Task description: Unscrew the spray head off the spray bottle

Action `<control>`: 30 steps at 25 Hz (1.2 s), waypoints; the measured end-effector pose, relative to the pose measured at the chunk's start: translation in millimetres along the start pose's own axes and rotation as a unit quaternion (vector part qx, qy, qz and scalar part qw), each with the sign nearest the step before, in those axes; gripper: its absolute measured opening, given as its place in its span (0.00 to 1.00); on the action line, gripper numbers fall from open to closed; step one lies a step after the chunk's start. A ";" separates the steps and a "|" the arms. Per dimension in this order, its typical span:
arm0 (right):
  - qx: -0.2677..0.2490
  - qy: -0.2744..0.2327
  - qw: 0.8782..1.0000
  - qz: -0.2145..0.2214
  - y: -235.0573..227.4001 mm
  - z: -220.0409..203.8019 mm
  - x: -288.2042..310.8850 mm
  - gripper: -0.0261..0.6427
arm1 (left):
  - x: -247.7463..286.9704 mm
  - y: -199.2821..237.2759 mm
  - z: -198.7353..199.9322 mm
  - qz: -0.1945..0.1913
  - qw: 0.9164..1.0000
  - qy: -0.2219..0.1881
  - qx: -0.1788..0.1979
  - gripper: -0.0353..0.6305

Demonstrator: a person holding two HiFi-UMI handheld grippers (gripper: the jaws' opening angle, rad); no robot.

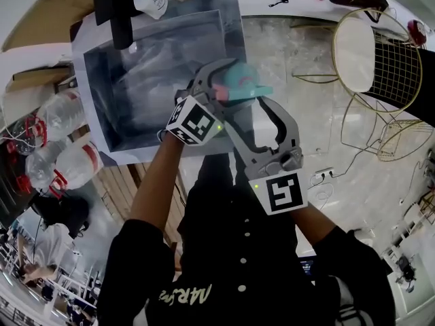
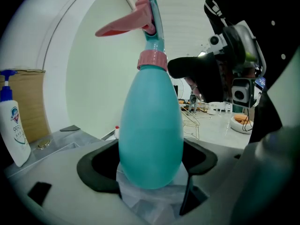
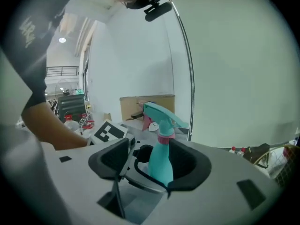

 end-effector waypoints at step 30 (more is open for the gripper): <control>-0.096 -0.024 0.994 0.056 -24.8 15.1 34.7 0.29 | 0.4 -1.0 0.1 -0.002 1.000 0.009 -0.002 0.66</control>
Point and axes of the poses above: the fingertips, and each gripper's own axes: x forward along the fingers, y to its left, z out of its top, the point moved 2 cm from there along -x, backward along the fingers, and after that the axes turned 3 degrees about x, right-handed, at the moved point
